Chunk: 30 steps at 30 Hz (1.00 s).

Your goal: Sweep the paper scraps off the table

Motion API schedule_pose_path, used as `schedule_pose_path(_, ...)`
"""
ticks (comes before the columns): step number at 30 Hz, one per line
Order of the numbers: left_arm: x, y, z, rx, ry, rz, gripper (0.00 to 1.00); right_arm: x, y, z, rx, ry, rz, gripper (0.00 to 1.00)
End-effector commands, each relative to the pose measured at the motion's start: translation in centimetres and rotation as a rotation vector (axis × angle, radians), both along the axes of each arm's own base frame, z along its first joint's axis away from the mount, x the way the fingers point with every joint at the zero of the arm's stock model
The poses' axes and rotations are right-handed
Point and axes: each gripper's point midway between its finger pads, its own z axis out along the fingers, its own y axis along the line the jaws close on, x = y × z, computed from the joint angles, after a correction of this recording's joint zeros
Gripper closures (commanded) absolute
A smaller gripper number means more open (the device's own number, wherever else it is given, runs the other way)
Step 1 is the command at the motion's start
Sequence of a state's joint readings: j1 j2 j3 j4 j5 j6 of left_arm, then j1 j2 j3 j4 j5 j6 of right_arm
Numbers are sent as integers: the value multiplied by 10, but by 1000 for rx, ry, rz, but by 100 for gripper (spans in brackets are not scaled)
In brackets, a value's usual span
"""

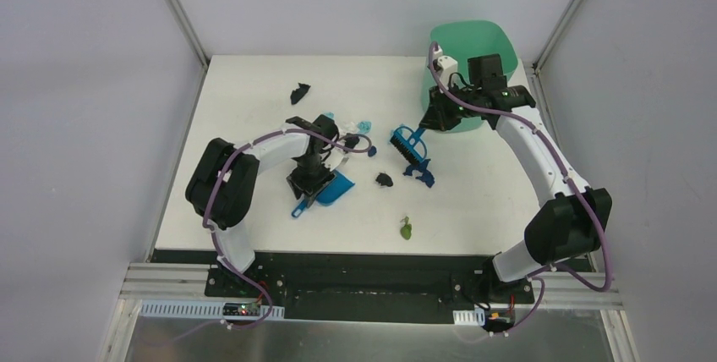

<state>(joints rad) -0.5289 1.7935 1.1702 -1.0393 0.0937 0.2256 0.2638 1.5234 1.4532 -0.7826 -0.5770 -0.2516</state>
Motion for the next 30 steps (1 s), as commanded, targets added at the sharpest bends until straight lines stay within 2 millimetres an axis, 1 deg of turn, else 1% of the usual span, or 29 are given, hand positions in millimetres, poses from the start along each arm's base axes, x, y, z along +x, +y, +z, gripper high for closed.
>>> schedule_pose_path(1, 42, -10, 6, -63, -174, -139, 55, 7, -5, 20, 7, -72, -28, 100)
schedule_pose_path(4, 54, -20, 9, -119, -240, -180, 51, 5, -7, 21, 6, -78, -32, 100)
schedule_pose_path(6, 62, -23, 13, -149, -292, -193, 45, 4, -9, 21, 6, -80, -37, 100)
schedule_pose_path(8, 60, -25, 20, -221, -311, -215, 37, 3, -11, 21, 5, -81, -41, 100)
schedule_pose_path(10, 51, -24, 31, -348, -307, -255, 31, 0, -11, 19, 9, -77, -44, 100)
schedule_pose_path(11, 51, -19, 38, -389, -335, -268, 28, -1, -11, 18, 11, -77, -44, 100)
schedule_pose_path(12, 49, -10, 39, -403, -364, -274, 26, -2, -11, 18, 13, -77, -46, 100)
schedule_pose_path(13, 51, -5, 44, -416, -397, -291, 24, -3, -11, 17, 12, -74, -46, 100)
schedule_pose_path(14, 49, -1, 47, -430, -409, -311, 23, -3, -12, 16, 12, -75, -48, 100)
schedule_pose_path(16, 39, 0, 52, -484, -394, -351, 23, -4, -13, 15, 12, -76, -54, 100)
schedule_pose_path(18, 31, -4, 53, -526, -387, -361, 24, -4, -13, 15, 14, -79, -60, 100)
schedule_pose_path(21, 19, -5, 44, -550, -346, -356, 27, -5, -15, 16, 12, -86, -67, 100)
schedule_pose_path(26, 20, 2, 21, -502, -352, -350, 32, -5, -19, 17, 6, -112, -100, 100)
schedule_pose_path(30, 18, -1, 13, -524, -331, -344, 36, -2, -21, 18, 5, -116, -131, 100)
